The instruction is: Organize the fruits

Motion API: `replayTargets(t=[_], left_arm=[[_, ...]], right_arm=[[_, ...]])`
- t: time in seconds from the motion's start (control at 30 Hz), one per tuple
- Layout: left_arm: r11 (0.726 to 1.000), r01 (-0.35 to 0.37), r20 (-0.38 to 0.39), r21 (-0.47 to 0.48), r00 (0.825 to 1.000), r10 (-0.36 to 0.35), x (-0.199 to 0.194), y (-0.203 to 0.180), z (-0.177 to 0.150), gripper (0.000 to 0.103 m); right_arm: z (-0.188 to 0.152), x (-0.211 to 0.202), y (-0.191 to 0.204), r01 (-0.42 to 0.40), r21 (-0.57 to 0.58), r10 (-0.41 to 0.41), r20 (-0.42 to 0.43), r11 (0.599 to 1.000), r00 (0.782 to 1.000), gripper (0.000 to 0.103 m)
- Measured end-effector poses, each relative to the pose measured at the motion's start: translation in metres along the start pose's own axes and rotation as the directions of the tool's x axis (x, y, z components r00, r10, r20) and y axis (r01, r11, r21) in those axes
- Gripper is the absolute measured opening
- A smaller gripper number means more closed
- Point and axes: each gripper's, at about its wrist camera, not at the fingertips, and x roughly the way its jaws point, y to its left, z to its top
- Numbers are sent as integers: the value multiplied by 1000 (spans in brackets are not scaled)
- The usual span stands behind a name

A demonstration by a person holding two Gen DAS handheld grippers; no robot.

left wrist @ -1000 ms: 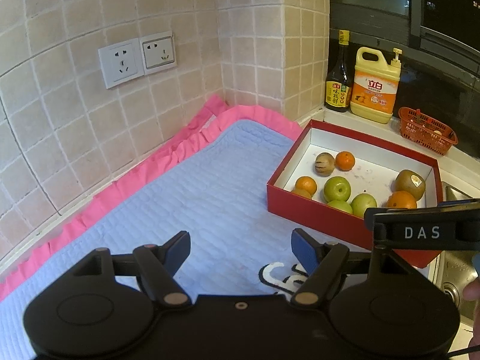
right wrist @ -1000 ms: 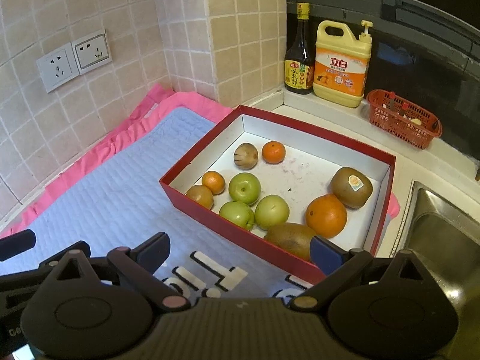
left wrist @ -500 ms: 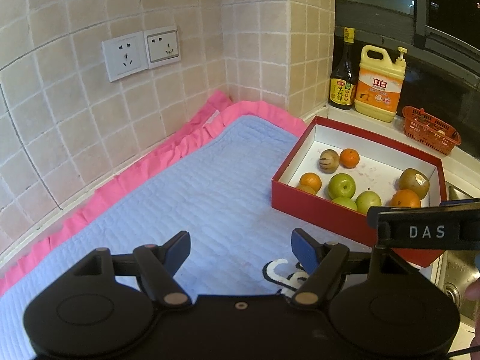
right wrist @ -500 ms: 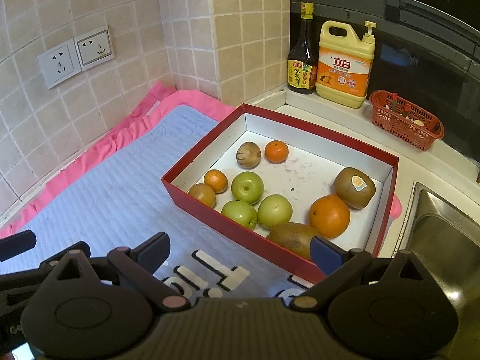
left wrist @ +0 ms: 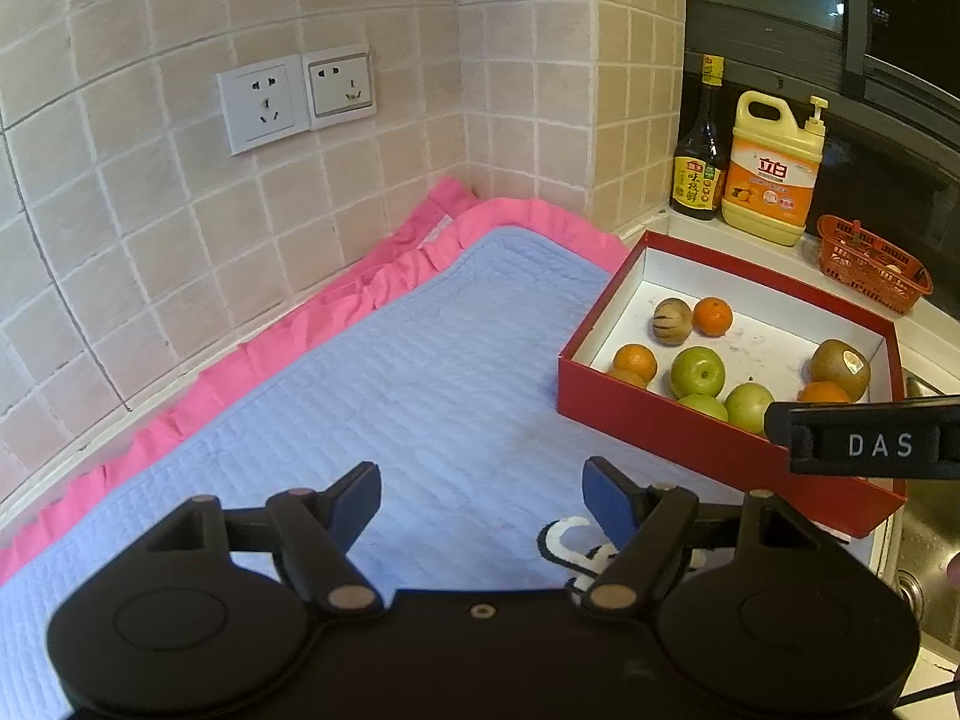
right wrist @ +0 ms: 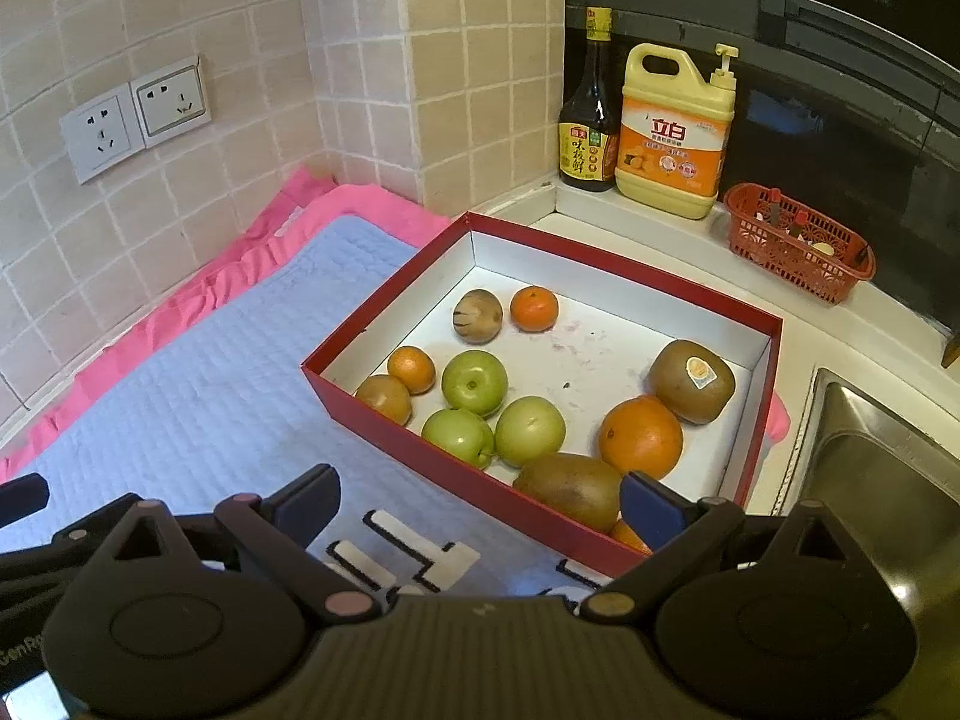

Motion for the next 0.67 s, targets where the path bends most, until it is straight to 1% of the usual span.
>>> replayTargets(t=[0.5, 0.6, 0.67], left_arm=[[999, -29, 6, -19, 1000, 29, 1, 5, -2, 88], [997, -66, 17, -29, 998, 66, 3, 7, -4, 87], [997, -69, 9, -23, 998, 69, 6, 9, -3, 88]], right_arm=[[1, 3, 0, 7, 0, -7, -3, 1000, 1000, 101], [1, 3, 1, 7, 1, -7, -4, 1000, 1000, 101], [1, 5, 1, 8, 1, -8, -5, 1000, 1000, 101]])
